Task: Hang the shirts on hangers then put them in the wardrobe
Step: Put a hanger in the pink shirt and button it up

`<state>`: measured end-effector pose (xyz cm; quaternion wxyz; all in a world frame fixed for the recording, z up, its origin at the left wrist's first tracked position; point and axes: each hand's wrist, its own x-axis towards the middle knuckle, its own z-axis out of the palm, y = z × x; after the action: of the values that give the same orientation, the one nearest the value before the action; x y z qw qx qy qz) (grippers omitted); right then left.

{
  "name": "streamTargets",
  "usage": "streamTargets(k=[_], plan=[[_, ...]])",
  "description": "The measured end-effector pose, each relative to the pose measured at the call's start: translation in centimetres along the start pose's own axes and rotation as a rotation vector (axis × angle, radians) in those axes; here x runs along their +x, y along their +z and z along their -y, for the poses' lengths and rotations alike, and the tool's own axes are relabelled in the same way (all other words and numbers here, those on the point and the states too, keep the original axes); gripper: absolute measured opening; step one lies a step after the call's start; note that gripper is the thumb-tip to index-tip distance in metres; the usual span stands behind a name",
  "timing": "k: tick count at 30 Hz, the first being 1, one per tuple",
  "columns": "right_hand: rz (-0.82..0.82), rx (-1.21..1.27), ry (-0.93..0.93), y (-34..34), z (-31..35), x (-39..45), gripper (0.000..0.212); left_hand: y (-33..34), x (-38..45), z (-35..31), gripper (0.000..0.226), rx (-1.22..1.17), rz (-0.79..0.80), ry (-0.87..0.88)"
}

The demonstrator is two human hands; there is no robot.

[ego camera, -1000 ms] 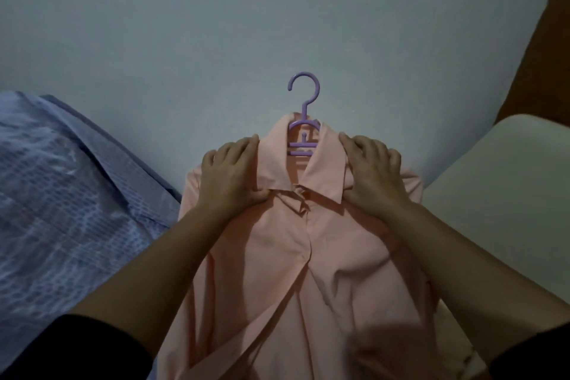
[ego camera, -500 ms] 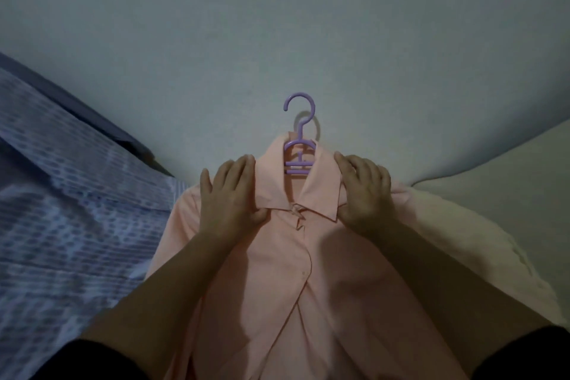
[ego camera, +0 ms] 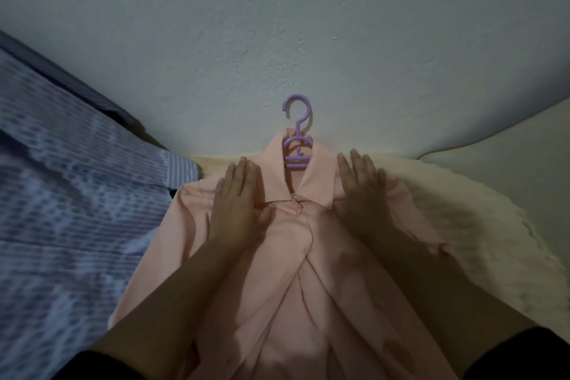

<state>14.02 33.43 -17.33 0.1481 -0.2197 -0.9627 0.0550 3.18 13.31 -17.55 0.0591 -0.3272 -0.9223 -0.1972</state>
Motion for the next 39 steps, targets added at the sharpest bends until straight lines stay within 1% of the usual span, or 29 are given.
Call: streamTargets(k=[1, 3, 5, 7, 9, 11, 14, 16, 17, 19, 20, 22, 24, 26, 28, 30, 32, 34, 36, 37, 39], plan=[[-0.004, 0.033, 0.015, -0.6, 0.3, -0.8, 0.092, -0.6, -0.8, -0.3, 0.091, -0.043, -0.005, 0.001], [-0.003, 0.109, 0.022, -1.6, 0.6, -2.6, 0.082, -1.8, -2.8, -1.2, 0.085, -0.14, 0.019, 0.008], [0.015, 0.176, 0.024, -2.3, 0.8, -4.8, 0.068, -2.9, -5.2, -2.4, 0.076, -0.231, 0.087, -0.011], [0.042, 0.243, 0.041, -2.9, 1.0, -7.7, 0.059, -3.8, -7.9, -3.7, 0.064, -0.297, 0.169, -0.066], [0.073, 0.293, 0.049, -3.3, 1.4, -10.7, 0.056, -4.1, -10.7, -4.8, 0.056, -0.361, 0.225, -0.137], [0.089, 0.317, 0.051, -3.7, 1.5, -13.5, 0.056, -4.1, -13.1, -5.4, 0.053, -0.405, 0.269, -0.198], [0.228, 0.376, 0.173, -4.7, 1.7, -17.4, 0.055, -3.7, -15.9, -5.4, 0.05, -0.352, 0.282, -0.256], [0.3, 0.377, 0.213, -4.7, 1.8, -19.3, 0.054, -3.5, -17.1, -5.3, 0.041, -0.311, 0.287, -0.284], [0.32, 0.398, 0.236, -4.9, 1.9, -20.0, 0.05, -3.5, -17.5, -5.3, 0.034, -0.305, 0.288, -0.291], [0.329, 0.507, 0.318, -5.4, 2.3, -20.5, 0.038, -3.8, -18.1, -5.8, 0.021, -0.35, 0.275, -0.297], [0.323, 0.575, 0.36, -5.9, 2.7, -20.4, 0.034, -4.0, -18.4, -6.2, 0.02, -0.39, 0.251, -0.3], [0.277, 0.74, 0.439, -6.6, 3.5, -20.0, 0.03, -4.5, -18.7, -7.5, 0.024, -0.484, 0.193, -0.317], [0.278, 0.886, 0.542, -7.1, 4.2, -19.8, 0.029, -4.6, -19.6, -8.8, 0.029, -0.58, 0.184, -0.371], [0.331, 0.93, 0.634, -6.8, 4.4, -20.2, 0.031, -4.0, -20.6, -9.7, 0.029, -0.634, 0.226, -0.466], [0.364, 0.914, 0.685, -6.1, 4.5, -21.1, 0.035, -3.1, -21.5, -9.8, 0.019, -0.661, 0.268, -0.533], [0.34, 0.884, 0.674, -5.9, 4.5, -21.5, 0.035, -2.7, -21.6, -9.8, 0.018, -0.673, 0.265, -0.551], [0.286, 0.826, 0.61, -5.8, 4.8, -21.3, 0.033, -2.6, -21.1, -9.6, 0.017, -0.693, 0.247, -0.571], [0.176, 0.687, 0.496, -5.8, 5.4, -20.5, 0.032, -2.4, -20.2, -9.5, 0.024, -0.669, 0.224, -0.58], [0.063, 0.536, 0.323, -5.5, 5.9, -19.5, 0.029, -1.9, -19.0, -9.2, 0.034, -0.654, 0.199, -0.579], [0.049, 0.508, 0.257, -5.4, 6.0, -19.0, 0.027, -1.8, -18.5, -9.3, 0.036, -0.662, 0.19, -0.572], [0.11, 0.51, 0.206, -5.1, 6.2, -17.9, 0.024, -1.5, -17.5, -9.7, 0.037, -0.671, 0.181, -0.543]])
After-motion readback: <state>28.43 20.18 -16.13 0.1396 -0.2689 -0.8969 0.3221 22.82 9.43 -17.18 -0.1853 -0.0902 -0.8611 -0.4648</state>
